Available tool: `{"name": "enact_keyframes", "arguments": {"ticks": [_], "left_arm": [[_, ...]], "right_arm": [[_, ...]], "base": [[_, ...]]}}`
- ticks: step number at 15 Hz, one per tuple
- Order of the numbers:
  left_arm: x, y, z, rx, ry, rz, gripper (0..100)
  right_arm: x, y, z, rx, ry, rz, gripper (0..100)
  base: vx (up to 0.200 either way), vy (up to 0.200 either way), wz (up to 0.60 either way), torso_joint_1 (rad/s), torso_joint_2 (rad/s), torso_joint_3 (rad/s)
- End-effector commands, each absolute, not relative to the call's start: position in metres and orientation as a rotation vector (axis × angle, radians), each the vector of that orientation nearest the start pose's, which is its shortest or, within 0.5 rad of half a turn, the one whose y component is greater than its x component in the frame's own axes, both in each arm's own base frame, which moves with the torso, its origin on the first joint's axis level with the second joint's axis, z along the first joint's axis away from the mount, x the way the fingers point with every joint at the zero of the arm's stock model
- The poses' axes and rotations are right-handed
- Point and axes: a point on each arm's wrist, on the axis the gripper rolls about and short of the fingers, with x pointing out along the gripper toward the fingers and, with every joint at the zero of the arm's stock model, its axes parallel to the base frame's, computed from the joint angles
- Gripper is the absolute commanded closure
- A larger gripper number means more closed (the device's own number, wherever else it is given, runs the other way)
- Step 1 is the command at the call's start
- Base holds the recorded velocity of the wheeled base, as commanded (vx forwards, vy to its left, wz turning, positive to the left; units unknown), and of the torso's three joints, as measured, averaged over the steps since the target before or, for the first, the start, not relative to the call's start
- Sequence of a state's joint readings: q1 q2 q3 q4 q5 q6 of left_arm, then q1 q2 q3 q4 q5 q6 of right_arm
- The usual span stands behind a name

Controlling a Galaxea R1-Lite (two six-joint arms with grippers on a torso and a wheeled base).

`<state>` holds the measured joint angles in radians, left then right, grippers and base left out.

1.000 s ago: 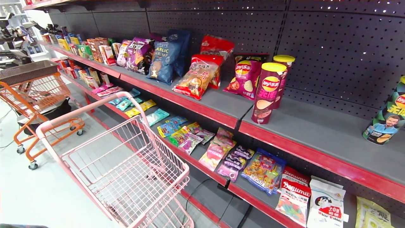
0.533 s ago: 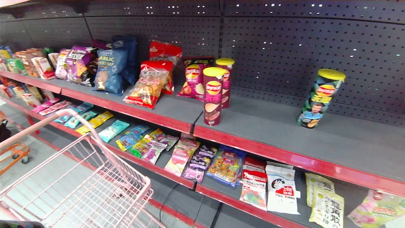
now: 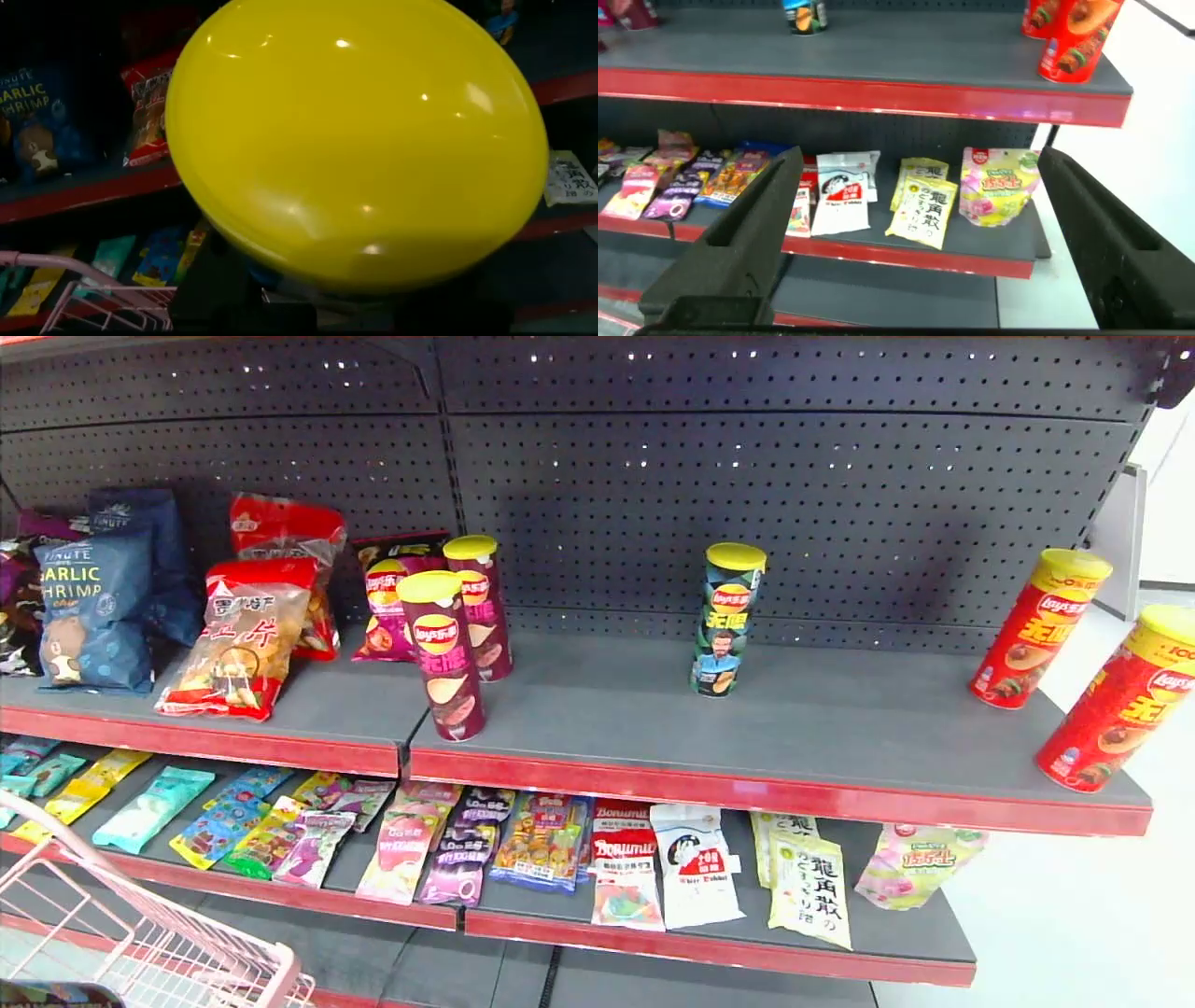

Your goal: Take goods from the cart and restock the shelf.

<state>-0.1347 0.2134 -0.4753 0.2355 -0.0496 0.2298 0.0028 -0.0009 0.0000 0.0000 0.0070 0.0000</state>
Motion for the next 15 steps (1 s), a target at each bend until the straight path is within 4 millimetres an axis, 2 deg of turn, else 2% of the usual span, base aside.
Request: {"name": "enact_keyframes", "arguments": {"ticks": [1, 2, 10, 15], "left_arm": [[-0.041, 0.004, 0.185, 0.230, -0.044, -0.179, 100], [-0.040, 0.004, 0.184, 0.230, -0.042, -0.178, 100], [-0.043, 0.005, 0.182, 0.254, -0.054, -0.170, 100], [-0.047, 0.006, 0.174, 0.265, -0.073, -0.173, 100]], "right_arm": [[-0.023, 0.000, 0.075, 0.000, 0.000, 0.011, 0], [-0.023, 0.000, 0.075, 0.000, 0.000, 0.011, 0], [-0.023, 0.000, 0.075, -0.002, 0.000, 0.011, 0], [-0.023, 0.000, 0.075, -0.005, 0.000, 0.012, 0]], "base": [[0.000, 0.000, 0.00, 0.000, 0.00, 0.000], [0.000, 0.000, 0.00, 0.000, 0.00, 0.000], [0.200, 0.000, 0.00, 0.005, 0.00, 0.001], [0.000, 0.000, 0.00, 0.000, 0.00, 0.000]]}}
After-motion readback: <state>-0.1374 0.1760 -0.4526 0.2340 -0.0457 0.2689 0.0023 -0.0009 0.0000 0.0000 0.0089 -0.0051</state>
